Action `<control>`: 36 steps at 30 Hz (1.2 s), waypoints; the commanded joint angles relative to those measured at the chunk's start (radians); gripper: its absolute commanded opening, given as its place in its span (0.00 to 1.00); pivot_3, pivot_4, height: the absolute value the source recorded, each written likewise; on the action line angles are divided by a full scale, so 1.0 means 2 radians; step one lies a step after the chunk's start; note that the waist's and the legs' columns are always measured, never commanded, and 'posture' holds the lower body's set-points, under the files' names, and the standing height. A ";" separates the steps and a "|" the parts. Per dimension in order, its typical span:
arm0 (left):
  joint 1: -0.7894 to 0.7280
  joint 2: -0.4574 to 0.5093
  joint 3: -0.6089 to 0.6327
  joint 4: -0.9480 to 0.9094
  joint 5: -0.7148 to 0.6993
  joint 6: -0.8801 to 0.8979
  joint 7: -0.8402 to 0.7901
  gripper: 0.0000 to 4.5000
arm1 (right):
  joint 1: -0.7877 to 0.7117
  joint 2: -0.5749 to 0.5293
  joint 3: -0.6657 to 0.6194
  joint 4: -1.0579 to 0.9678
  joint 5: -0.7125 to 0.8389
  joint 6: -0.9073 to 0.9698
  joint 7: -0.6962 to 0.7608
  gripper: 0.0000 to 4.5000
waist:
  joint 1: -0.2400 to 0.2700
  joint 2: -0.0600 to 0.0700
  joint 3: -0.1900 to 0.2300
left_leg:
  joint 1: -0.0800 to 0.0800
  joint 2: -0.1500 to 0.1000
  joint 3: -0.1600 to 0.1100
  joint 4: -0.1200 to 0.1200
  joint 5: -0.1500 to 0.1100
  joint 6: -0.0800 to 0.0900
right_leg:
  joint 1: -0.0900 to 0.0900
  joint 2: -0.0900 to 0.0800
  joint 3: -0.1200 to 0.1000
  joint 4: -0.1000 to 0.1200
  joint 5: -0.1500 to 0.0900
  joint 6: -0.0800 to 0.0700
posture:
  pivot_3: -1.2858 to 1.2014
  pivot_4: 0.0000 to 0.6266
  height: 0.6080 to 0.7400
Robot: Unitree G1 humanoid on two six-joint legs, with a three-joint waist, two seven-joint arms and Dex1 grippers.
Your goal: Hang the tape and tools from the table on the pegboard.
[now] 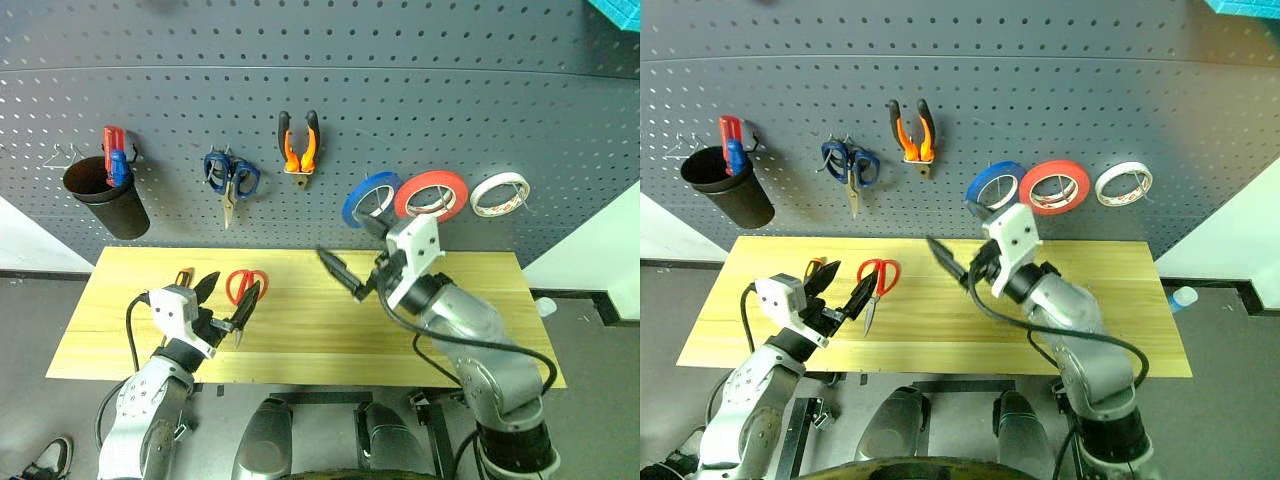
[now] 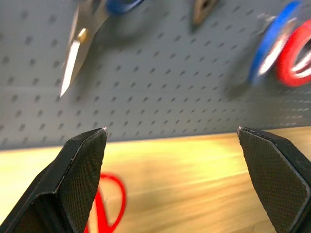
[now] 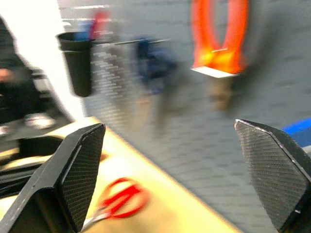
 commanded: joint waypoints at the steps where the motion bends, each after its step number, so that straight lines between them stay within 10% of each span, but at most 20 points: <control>1: -0.027 -0.003 0.002 0.005 -0.001 0.033 0.027 1.00 | 0.001 0.007 0.002 -0.011 0.039 -0.028 0.027 0.99 | 0.000 0.000 0.000 | 0.000 0.000 0.000 0.000 0.000 0.000 | 0.000 0.000 0.000 0.000 0.000 0.000 | 0.66 0.15 0.90; 36: -0.187 0.002 -0.010 0.142 0.071 0.343 0.148 1.00 | -0.006 0.002 0.076 0.072 -0.034 -0.130 0.022 0.99 | 0.001 -0.001 -0.002 | 0.007 -0.001 0.000 0.000 0.001 -0.003 | 0.007 0.000 0.000 0.000 0.000 0.000 | 0.66 0.15 0.90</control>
